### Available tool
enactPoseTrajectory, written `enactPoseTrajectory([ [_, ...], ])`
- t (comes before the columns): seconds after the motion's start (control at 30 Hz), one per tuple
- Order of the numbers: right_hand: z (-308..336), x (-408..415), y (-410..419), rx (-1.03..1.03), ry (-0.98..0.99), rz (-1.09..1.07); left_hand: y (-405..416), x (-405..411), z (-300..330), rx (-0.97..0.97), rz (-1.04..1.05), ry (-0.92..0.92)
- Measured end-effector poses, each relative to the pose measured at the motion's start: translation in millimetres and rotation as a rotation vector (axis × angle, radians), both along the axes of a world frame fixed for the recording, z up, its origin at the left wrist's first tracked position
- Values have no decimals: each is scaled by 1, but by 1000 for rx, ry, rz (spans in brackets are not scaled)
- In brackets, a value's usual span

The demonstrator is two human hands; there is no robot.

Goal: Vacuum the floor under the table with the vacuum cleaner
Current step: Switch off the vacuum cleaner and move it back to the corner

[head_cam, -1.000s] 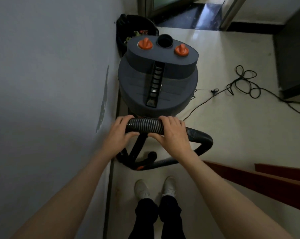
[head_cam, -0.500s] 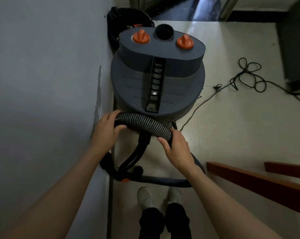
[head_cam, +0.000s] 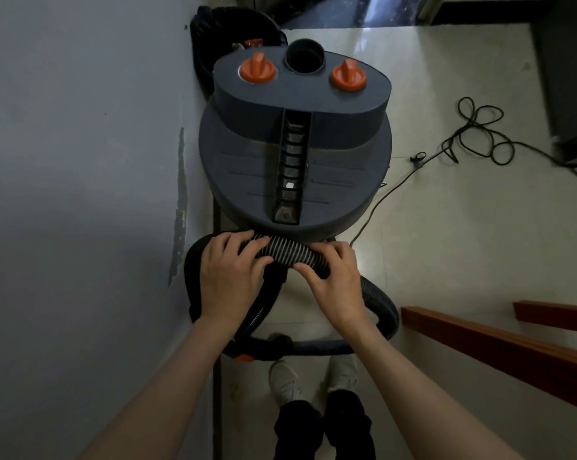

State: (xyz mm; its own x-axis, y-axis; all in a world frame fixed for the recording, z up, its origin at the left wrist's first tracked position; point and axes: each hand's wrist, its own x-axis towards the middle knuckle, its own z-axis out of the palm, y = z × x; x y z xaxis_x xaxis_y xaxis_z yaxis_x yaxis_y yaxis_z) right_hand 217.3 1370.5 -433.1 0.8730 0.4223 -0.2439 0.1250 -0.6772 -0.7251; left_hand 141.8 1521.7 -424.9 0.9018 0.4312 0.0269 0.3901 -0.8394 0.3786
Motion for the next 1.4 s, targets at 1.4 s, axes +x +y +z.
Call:
enactPoseTrajectory([
  [1.4, 242, 45, -209, -331, -60, 149, -162, 46, 200, -118, -238, 358],
])
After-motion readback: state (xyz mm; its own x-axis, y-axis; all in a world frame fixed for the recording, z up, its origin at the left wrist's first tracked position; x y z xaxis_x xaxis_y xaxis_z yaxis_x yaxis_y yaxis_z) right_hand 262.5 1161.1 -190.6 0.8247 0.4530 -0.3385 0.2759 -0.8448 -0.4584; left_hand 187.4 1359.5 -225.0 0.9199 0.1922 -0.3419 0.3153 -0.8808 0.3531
